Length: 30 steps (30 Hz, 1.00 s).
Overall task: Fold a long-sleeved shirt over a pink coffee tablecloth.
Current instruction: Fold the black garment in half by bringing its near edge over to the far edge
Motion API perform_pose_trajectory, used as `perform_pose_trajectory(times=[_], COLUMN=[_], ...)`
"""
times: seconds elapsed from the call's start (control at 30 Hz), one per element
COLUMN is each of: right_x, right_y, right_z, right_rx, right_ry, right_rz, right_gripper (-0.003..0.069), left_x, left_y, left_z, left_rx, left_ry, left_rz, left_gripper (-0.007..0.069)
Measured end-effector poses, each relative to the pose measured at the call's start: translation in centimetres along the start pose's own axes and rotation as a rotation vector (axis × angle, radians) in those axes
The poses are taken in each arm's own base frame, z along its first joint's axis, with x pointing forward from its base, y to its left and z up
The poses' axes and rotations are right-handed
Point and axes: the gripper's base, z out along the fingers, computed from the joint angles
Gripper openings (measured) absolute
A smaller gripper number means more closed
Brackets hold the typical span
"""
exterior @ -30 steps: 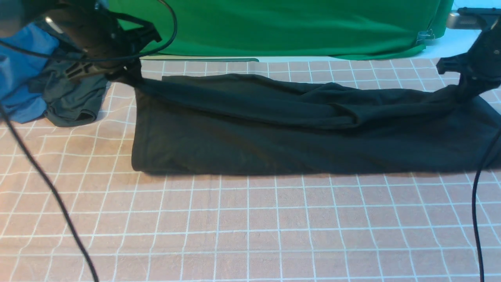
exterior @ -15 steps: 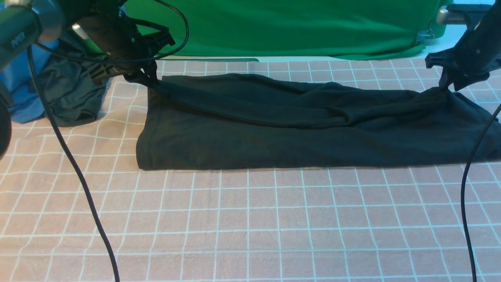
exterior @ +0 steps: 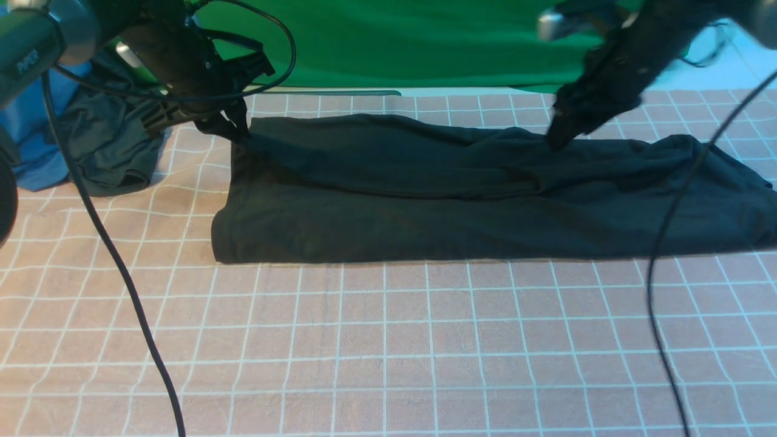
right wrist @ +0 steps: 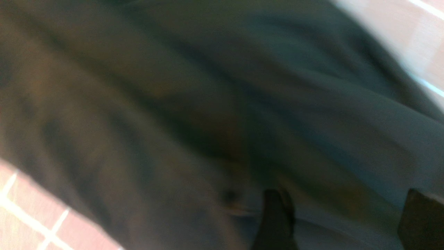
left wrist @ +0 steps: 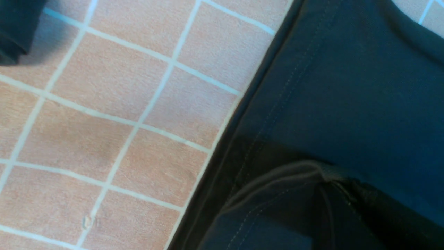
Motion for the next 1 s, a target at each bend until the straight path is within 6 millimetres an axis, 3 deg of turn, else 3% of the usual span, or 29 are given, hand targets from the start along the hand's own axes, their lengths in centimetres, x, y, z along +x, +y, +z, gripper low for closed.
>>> perform_pose_trajectory(times=[0.17,0.37,0.6,1.0], right_x=[-0.8,-0.2,2.5,2.1], right_y=[2.2,2.0,2.8,2.3], right_z=[0.6,0.8,1.8,3.9], right_rx=[0.122,0.159,0.103,0.157], right_ry=[0.091,0.120,0.228,0.128], right_rz=[-0.173,-0.090,-0.221,-0.348], right_gripper=[0.0521,0.0521,0.0521,0.0556], left_x=[0.1,0.5,0.9,0.9], left_y=[0.0,0.1,-0.5,-0.6], left_z=[0.0,0.0,-0.1,-0.1], left_rx=[-0.004,-0.012,0.054,0.073], left_ry=[0.016,0.060,0.105,0.102], left_rz=[0.006,0.003,0.008,0.030], left_gripper=[0.0031,0.0031,0.0031,0.0031])
